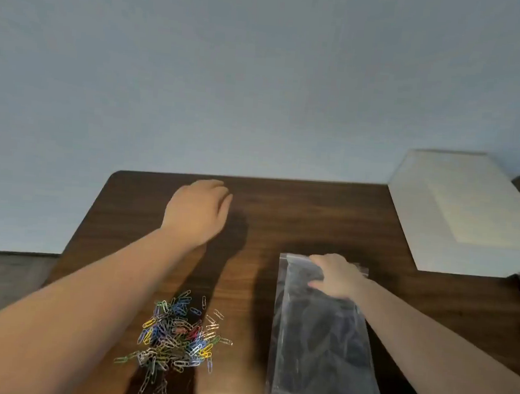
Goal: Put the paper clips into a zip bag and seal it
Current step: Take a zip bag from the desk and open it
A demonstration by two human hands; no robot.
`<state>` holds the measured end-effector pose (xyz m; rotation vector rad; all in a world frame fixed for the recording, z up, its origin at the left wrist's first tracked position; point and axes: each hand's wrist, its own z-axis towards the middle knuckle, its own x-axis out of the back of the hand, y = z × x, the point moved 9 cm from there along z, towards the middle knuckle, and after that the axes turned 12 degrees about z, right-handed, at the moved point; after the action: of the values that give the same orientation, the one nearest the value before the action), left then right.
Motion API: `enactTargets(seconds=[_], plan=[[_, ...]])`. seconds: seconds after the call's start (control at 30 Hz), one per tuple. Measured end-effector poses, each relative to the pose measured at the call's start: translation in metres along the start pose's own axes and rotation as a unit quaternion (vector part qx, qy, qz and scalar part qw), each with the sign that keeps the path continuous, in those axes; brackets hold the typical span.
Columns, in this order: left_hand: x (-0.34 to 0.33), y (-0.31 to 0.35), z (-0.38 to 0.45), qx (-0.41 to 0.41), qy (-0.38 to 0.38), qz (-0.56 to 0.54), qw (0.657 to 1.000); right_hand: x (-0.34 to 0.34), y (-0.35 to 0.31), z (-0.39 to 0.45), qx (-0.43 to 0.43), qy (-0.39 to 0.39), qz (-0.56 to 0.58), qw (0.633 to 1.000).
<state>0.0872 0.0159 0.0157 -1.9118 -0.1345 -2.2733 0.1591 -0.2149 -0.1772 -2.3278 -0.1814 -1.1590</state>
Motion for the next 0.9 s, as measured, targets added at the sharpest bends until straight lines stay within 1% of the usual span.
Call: enactTargets(seconds=[0.17, 0.27, 0.33, 0.5, 0.63, 0.7, 0.77, 0.83, 0.9], plan=[[-0.069, 0.022, -0.03, -0.048, -0.069, -0.036, 0.996, -0.013, 0.008, 0.018, 0.004, 0.027, -0.007, 1.0], [-0.089, 0.022, -0.036, -0.036, -0.071, -0.065, 0.995, -0.026, 0.013, 0.021, -0.004, 0.062, -0.048, 0.997], [-0.104, 0.027, -0.043, -0.038, -0.089, -0.071, 0.993, -0.034, 0.016, 0.024, -0.009, 0.078, -0.063, 0.995], [-0.13, 0.032, -0.054, -0.036, -0.125, -0.088, 0.988, -0.034, 0.014, 0.024, 0.017, 0.131, -0.047, 0.99], [-0.146, 0.037, -0.065, -0.032, -0.137, -0.11, 0.984, -0.033, 0.006, 0.019, 0.033, 0.133, -0.04, 0.99], [-0.153, 0.041, -0.07, -0.027, -0.154, -0.124, 0.98, -0.032, 0.0, 0.015, 0.039, 0.132, -0.025, 0.99], [-0.158, 0.045, -0.073, -0.004, -0.178, -0.152, 0.972, -0.029, -0.008, 0.01, 0.051, 0.139, -0.006, 0.989], [-0.162, 0.046, -0.077, 0.033, -0.209, -0.186, 0.96, -0.026, -0.021, 0.003, 0.065, 0.143, 0.002, 0.988], [-0.167, 0.048, -0.082, 0.057, -0.244, -0.217, 0.943, -0.024, -0.033, -0.004, 0.077, 0.127, 0.01, 0.989]])
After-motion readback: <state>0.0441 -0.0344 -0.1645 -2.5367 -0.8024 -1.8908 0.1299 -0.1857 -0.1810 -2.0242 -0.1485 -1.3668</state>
